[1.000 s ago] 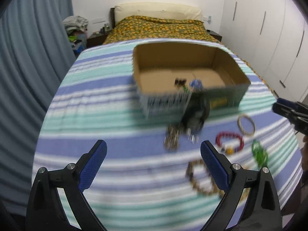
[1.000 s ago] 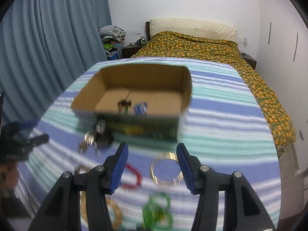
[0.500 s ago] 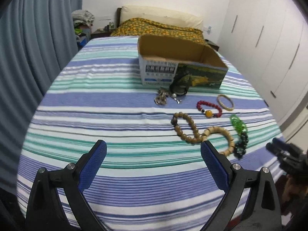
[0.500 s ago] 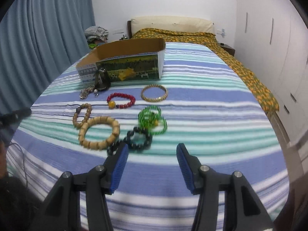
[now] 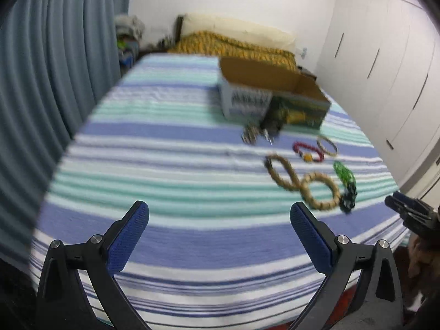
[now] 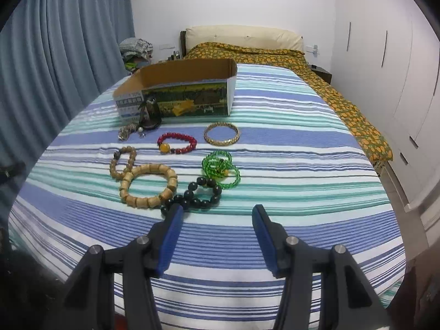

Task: Organize jewelry
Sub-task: 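Withdraw both tools from the box back toward the jewelry, then grasp the wooden bead bracelet with the left tool while the right tool grasps the green bead bracelet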

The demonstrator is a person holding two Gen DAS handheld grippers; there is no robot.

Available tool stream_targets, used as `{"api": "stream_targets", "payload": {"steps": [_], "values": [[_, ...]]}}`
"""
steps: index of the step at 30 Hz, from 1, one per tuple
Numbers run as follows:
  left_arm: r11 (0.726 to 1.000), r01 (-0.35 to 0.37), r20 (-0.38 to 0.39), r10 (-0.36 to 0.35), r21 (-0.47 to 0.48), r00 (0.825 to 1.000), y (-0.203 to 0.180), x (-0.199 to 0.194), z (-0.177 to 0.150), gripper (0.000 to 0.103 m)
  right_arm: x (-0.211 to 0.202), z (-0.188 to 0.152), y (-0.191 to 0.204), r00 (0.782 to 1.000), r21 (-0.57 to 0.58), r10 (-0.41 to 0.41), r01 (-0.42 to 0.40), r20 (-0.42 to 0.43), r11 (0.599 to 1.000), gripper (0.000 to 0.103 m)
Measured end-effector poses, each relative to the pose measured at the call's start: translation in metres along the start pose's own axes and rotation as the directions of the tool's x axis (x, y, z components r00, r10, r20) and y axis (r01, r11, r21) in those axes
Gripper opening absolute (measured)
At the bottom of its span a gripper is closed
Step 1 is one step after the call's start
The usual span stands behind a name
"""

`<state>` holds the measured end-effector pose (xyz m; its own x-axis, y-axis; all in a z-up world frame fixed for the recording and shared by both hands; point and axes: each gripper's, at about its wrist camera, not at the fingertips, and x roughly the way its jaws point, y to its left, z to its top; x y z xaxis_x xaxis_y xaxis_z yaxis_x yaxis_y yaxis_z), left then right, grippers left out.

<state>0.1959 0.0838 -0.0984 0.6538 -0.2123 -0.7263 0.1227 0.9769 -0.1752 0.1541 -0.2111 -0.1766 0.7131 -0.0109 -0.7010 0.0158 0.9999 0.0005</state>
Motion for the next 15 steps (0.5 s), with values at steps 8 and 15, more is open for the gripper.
{"api": "stream_targets", "payload": {"steps": [8,15], "values": [[0.997,0.036,-0.064,-0.041,-0.07,0.997,-0.018,0.042,-0.009,0.102,0.015,-0.007,-0.01,1.0,0.035,0.003,-0.003,-0.014,0.999,0.053],[0.995,0.04,-0.076,-0.047,-0.096,0.996,-0.032,0.069,0.009,0.102,0.035,0.003,-0.019,1.0,0.049,0.017,-0.016,-0.014,0.999,0.053]]}}
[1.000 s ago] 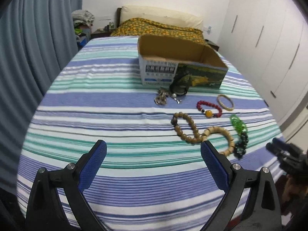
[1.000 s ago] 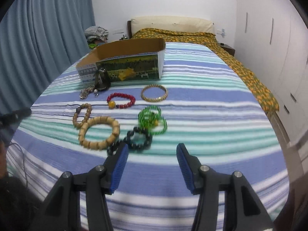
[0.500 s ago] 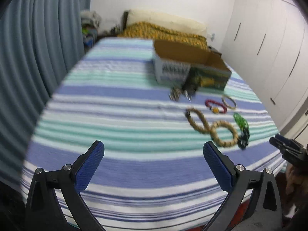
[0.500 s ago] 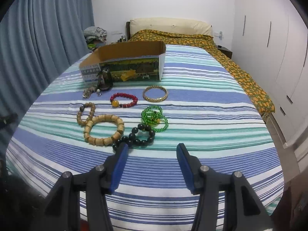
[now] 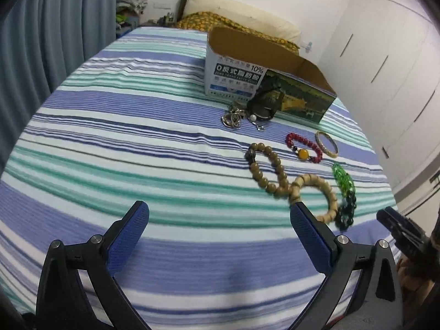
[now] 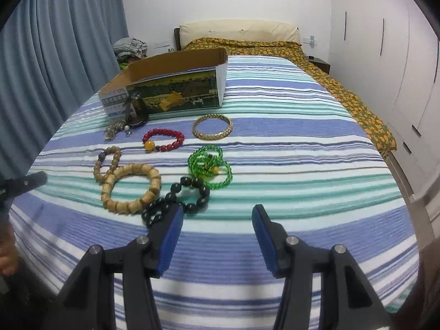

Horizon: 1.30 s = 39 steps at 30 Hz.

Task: Organize jewelry
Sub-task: 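Grasp the wooden bead bracelet with the left tool while the right tool grasps the green bead bracelet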

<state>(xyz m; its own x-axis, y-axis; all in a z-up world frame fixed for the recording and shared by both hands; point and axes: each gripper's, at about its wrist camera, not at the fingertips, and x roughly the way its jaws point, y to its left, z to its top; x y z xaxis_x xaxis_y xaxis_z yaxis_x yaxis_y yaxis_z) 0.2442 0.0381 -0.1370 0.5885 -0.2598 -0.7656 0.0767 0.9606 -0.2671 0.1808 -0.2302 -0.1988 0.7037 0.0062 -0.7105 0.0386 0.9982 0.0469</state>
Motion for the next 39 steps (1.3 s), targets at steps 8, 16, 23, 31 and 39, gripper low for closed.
{"api": "stream_targets", "payload": {"steps": [8,16,23,31,39], "values": [[0.998,-0.059,-0.057,0.061,0.037,0.997,-0.022,0.054,0.032,0.102,0.035,0.024,-0.01,0.998,0.027,0.056,-0.055,-0.035,0.998,0.053],[0.991,-0.125,-0.095,0.129,0.05,0.987,-0.022,0.09,0.047,0.102,0.081,0.049,0.01,0.99,-0.018,0.096,-0.098,-0.104,0.995,0.053],[0.962,-0.214,-0.074,0.228,0.167,0.971,-0.03,0.105,0.041,0.103,0.108,0.051,0.024,0.987,-0.151,0.012,-0.037,-0.163,0.988,0.054],[0.962,-0.209,-0.056,0.221,0.176,0.974,-0.034,0.098,0.033,0.096,0.101,0.044,0.011,0.99,-0.153,0.001,-0.024,-0.144,0.988,0.039],[0.96,-0.146,-0.024,0.156,0.237,0.987,-0.057,0.087,0.023,0.028,0.093,0.044,-0.008,0.99,-0.102,0.012,-0.027,-0.138,0.994,0.019]]}}
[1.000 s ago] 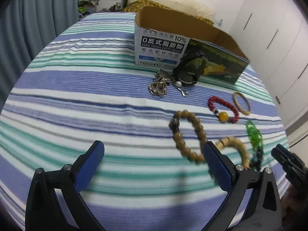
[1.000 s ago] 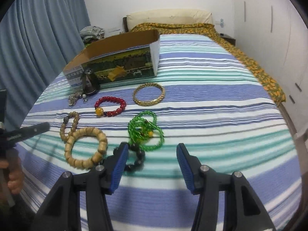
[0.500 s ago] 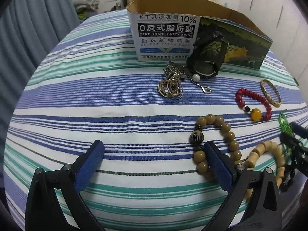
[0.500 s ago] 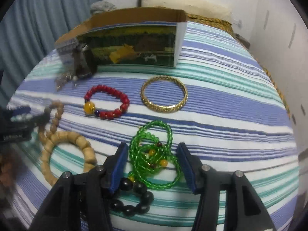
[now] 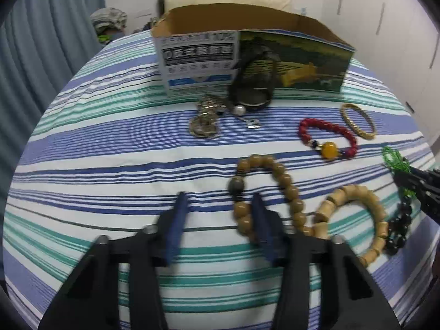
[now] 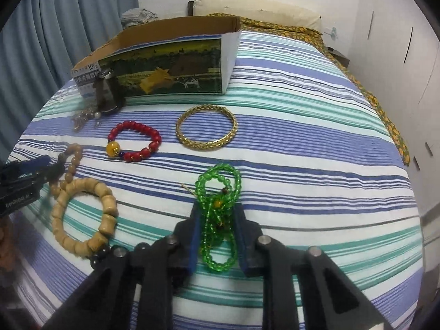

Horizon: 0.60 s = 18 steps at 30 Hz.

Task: Organize jewelry
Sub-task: 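Grasp the wooden bead bracelet with the left tool while the right tool grasps the green bead bracelet, then lift both bracelets over the box and release them inside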

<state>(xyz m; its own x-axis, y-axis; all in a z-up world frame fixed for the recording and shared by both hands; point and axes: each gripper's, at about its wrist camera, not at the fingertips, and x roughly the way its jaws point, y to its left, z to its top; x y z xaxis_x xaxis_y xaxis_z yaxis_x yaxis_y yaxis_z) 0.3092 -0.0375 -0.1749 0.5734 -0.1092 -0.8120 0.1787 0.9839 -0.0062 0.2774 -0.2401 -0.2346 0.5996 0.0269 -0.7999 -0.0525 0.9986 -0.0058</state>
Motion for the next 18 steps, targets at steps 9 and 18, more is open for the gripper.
{"api": "stream_targets", "payload": {"steps": [9,18], "values": [[0.98,0.19,0.03,-0.188,-0.062,0.982,0.023,-0.02,0.007,0.01,-0.033,0.002,-0.019,0.996,0.082,0.065,-0.07,0.059,0.994,0.017],[0.941,0.311,0.088,-0.301,-0.134,0.95,0.05,-0.064,0.019,0.01,-0.072,0.01,-0.02,0.988,0.076,0.091,-0.101,0.125,0.992,0.017]]}}
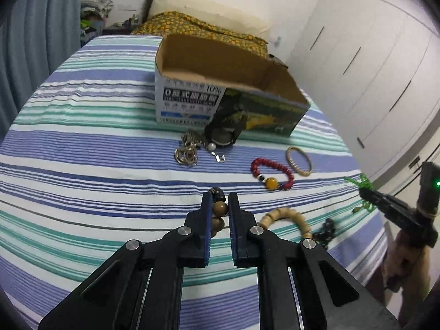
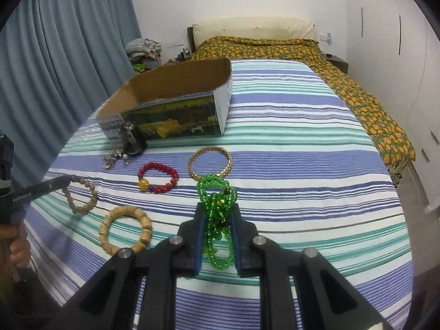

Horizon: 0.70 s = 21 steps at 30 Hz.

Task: Organize jewelry
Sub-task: 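Lift both bracelets over the box and release them inside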

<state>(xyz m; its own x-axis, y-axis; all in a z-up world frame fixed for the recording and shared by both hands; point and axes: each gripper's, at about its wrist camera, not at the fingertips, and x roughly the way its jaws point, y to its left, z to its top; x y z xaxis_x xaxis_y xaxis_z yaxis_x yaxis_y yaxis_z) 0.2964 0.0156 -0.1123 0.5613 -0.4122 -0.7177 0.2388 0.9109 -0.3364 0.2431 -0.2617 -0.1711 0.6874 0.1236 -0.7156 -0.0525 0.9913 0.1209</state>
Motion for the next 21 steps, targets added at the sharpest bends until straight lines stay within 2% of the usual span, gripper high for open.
{"api": "stream_targets", "payload": {"steps": [8,15,21], "values": [[0.999,0.03,0.028,-0.029,-0.033,0.999,0.006,-0.026,0.01,0.01,-0.011,0.003,0.014,0.999,-0.012,0.046,-0.046,0.01,0.999,0.017],[1.0,0.004,0.041,-0.003,-0.015,0.999,0.002,-0.035,0.018,0.01,-0.018,0.011,0.024,0.997,-0.024,0.079,-0.078,0.019,0.997,0.017],[1.0,0.017,0.057,-0.016,-0.012,0.998,0.0,-0.044,0.03,0.01,-0.021,0.023,0.038,0.995,-0.061,0.096,-0.095,0.021,0.994,0.017]]}}
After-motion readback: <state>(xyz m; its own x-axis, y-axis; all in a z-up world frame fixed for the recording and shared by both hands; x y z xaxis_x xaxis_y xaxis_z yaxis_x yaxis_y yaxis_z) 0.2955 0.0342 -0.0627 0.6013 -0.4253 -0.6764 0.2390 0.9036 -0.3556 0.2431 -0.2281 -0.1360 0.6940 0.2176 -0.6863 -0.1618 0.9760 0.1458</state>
